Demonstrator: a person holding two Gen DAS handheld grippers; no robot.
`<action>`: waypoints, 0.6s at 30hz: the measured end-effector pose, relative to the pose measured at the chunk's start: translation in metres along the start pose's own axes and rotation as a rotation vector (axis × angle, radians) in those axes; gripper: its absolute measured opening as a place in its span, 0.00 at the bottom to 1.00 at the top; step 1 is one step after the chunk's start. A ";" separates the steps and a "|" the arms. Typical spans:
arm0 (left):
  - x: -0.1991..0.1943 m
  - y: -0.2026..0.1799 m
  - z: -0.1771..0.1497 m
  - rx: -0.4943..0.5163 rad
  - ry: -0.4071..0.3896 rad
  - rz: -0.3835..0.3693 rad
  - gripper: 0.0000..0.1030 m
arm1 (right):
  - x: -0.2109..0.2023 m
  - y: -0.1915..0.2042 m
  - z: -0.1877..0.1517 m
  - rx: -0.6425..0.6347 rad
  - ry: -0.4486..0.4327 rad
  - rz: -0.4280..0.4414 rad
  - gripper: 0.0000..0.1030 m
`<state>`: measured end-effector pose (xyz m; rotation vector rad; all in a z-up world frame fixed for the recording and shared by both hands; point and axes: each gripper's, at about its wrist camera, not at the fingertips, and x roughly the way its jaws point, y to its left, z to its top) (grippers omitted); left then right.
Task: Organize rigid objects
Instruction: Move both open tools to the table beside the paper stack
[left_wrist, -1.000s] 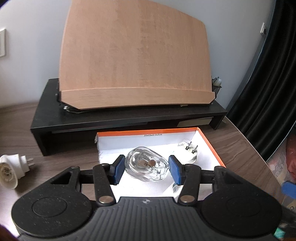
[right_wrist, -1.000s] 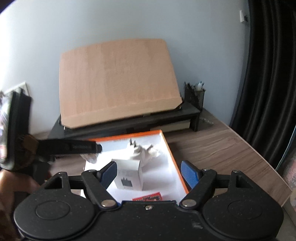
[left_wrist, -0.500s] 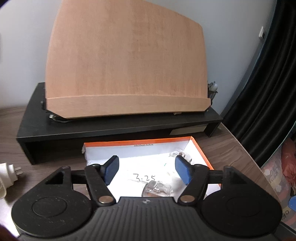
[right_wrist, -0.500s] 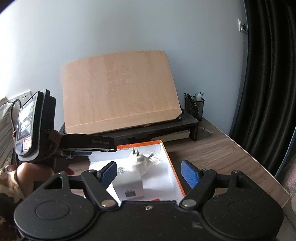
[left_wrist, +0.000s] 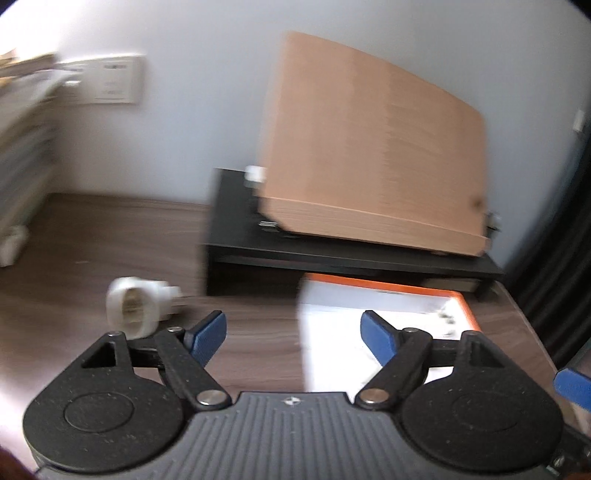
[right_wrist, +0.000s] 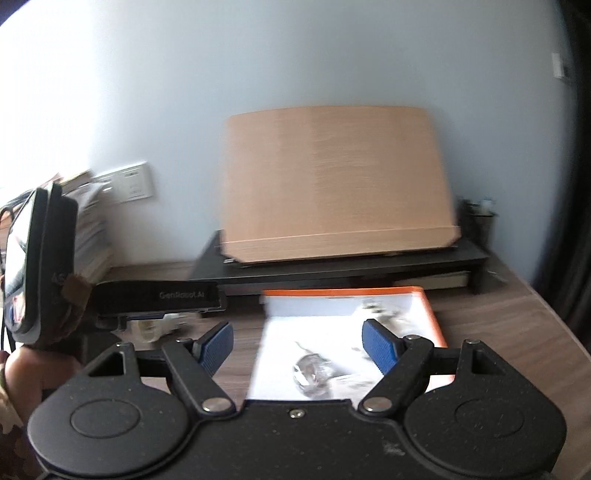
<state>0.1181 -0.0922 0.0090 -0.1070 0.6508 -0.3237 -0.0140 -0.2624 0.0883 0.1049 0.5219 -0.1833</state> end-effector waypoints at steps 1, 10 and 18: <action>-0.005 0.009 -0.002 -0.014 -0.008 0.027 0.81 | 0.003 0.007 0.000 -0.010 0.005 0.024 0.88; -0.051 0.105 -0.013 -0.187 -0.055 0.216 0.86 | 0.056 0.080 0.003 -0.100 0.084 0.256 0.88; -0.069 0.172 -0.013 -0.273 -0.073 0.297 0.90 | 0.113 0.153 0.005 -0.183 0.135 0.312 0.89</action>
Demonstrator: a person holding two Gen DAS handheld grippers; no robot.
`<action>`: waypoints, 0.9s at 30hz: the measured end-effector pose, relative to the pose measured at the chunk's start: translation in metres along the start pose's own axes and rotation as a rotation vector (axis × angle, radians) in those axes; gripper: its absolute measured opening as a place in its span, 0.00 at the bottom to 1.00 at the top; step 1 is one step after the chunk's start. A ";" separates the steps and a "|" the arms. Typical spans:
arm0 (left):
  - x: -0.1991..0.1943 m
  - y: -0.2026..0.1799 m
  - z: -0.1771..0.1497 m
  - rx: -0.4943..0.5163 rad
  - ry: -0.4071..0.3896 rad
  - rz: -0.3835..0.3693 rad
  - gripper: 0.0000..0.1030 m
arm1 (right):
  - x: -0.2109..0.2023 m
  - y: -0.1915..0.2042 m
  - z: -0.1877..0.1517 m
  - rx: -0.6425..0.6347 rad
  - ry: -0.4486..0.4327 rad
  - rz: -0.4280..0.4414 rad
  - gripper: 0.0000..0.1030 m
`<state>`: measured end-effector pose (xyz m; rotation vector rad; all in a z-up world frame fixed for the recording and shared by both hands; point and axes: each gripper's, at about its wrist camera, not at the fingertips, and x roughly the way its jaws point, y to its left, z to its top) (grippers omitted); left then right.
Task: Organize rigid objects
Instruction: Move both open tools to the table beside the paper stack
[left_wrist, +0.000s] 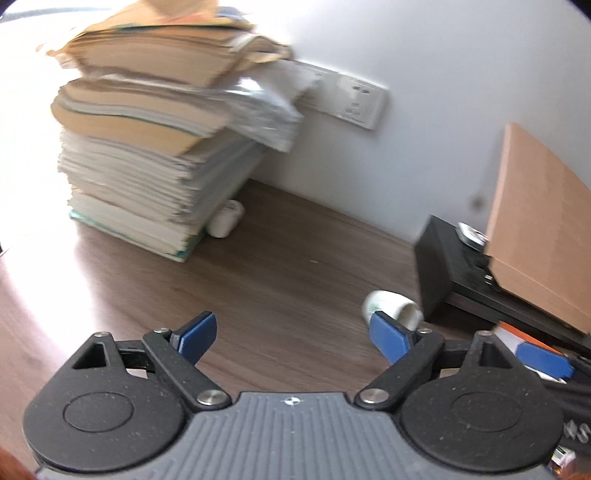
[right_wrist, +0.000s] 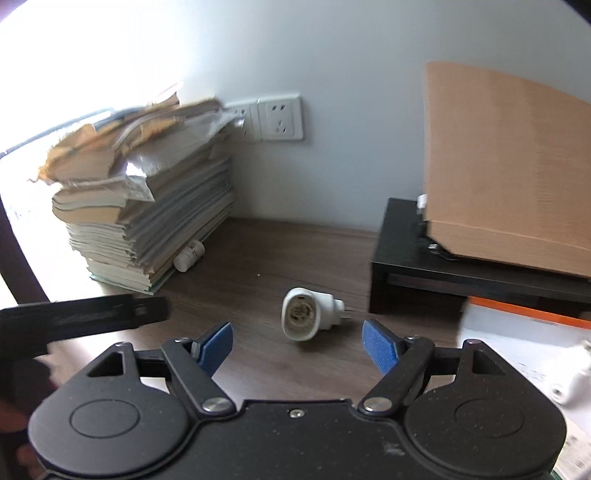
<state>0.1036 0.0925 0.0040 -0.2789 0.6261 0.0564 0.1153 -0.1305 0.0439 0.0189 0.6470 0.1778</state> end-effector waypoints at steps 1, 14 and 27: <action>0.001 0.006 0.002 -0.008 0.002 0.003 0.90 | 0.006 0.002 0.002 0.003 0.004 0.013 0.89; 0.010 0.073 0.002 -0.016 0.025 0.017 0.92 | 0.171 0.042 0.061 -0.086 0.061 0.234 0.89; 0.016 0.133 0.000 -0.037 0.074 0.095 0.92 | 0.311 0.083 0.095 -0.133 0.066 0.245 0.89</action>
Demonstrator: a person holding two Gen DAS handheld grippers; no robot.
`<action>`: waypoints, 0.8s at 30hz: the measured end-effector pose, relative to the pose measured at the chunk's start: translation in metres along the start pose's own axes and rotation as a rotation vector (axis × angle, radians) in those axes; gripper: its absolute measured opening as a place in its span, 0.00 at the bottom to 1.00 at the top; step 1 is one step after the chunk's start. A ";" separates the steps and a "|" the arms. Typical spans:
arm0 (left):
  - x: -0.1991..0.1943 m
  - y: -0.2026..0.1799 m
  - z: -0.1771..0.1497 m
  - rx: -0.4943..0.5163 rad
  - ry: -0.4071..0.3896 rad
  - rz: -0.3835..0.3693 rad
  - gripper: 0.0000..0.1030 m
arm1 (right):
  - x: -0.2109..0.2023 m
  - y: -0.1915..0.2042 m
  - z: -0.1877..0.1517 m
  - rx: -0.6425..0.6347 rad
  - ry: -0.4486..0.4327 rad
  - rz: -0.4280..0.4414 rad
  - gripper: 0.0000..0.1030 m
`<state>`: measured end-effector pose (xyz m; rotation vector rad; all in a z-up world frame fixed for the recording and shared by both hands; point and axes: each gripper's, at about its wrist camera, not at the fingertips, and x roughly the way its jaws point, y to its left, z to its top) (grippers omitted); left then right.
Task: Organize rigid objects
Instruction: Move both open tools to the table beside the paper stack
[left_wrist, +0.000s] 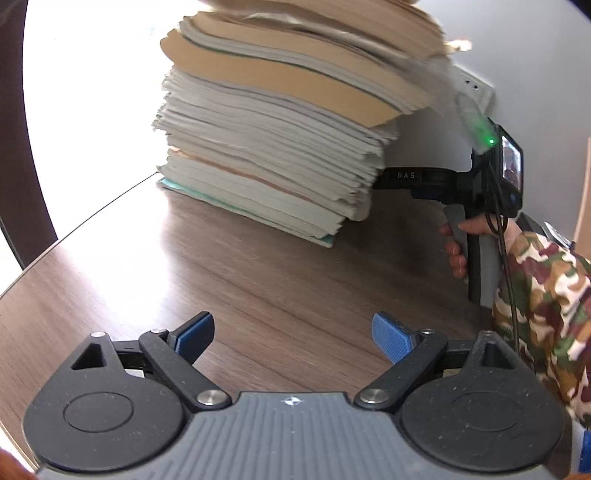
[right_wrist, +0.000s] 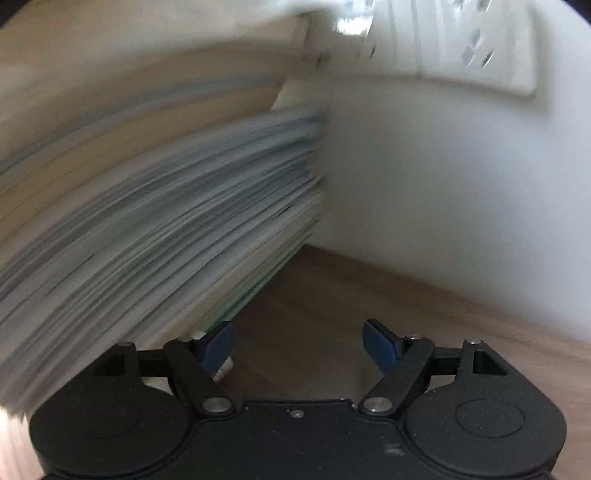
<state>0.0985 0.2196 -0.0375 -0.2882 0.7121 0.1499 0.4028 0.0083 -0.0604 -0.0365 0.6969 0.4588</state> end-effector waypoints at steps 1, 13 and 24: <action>0.001 0.002 0.001 -0.002 -0.001 0.003 0.92 | 0.007 -0.003 0.002 0.013 0.009 0.008 0.89; 0.015 -0.002 0.006 0.001 0.012 -0.001 0.93 | -0.058 0.011 -0.039 -0.143 0.128 0.345 0.90; 0.063 -0.057 0.017 0.265 -0.060 -0.091 0.96 | -0.211 0.008 -0.076 -0.039 -0.132 0.071 0.94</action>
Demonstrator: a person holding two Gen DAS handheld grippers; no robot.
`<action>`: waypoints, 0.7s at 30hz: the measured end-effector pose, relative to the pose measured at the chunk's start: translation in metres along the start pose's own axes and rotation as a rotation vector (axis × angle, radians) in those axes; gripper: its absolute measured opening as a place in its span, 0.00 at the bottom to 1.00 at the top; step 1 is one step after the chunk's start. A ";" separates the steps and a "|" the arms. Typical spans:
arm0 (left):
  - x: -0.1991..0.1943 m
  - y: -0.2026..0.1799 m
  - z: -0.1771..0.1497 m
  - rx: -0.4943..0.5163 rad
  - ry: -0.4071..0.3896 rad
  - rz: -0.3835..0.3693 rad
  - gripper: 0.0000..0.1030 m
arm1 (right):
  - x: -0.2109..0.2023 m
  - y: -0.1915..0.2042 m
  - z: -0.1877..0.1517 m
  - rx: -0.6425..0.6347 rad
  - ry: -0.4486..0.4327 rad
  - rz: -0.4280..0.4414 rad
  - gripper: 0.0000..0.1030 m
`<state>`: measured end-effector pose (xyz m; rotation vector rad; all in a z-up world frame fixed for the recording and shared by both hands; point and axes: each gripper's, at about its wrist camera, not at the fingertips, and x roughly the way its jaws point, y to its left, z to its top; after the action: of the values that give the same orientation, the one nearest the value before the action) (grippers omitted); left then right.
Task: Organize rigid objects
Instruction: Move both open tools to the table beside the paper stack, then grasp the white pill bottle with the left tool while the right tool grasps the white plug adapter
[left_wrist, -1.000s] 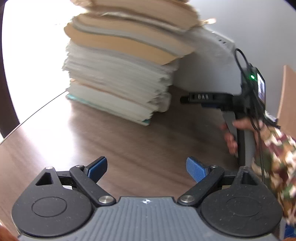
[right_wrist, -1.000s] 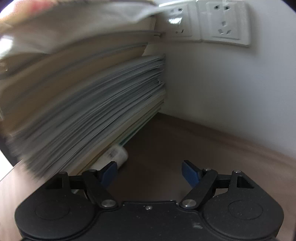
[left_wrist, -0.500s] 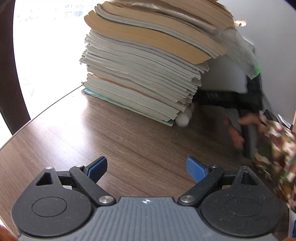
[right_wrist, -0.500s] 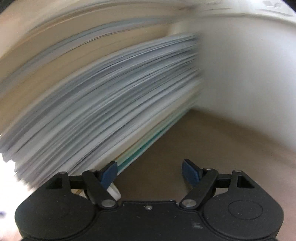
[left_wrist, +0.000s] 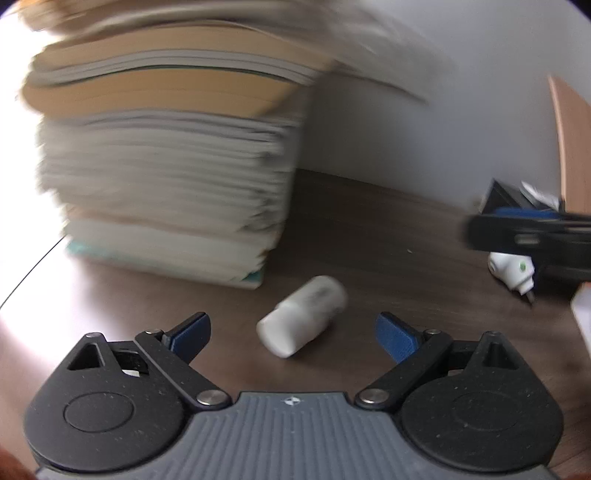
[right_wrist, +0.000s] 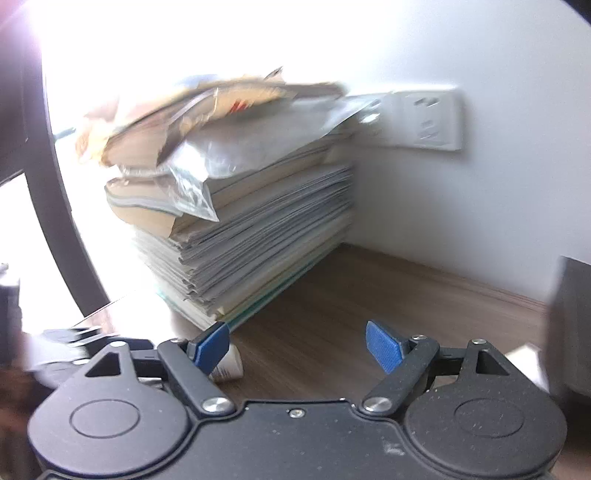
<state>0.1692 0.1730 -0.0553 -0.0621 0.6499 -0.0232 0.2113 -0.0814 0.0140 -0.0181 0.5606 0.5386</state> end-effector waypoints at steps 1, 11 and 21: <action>0.008 -0.004 0.002 0.035 0.005 -0.011 0.95 | -0.010 0.000 -0.003 0.013 -0.002 -0.027 0.94; 0.044 -0.017 0.013 0.123 0.036 -0.042 0.32 | -0.040 -0.017 -0.030 0.080 0.034 -0.259 0.94; 0.032 -0.031 0.007 0.033 0.046 -0.071 0.32 | -0.002 -0.055 -0.036 0.102 0.076 -0.488 0.94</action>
<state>0.1986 0.1411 -0.0668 -0.0529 0.6926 -0.1041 0.2188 -0.1353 -0.0228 -0.0770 0.6315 0.0339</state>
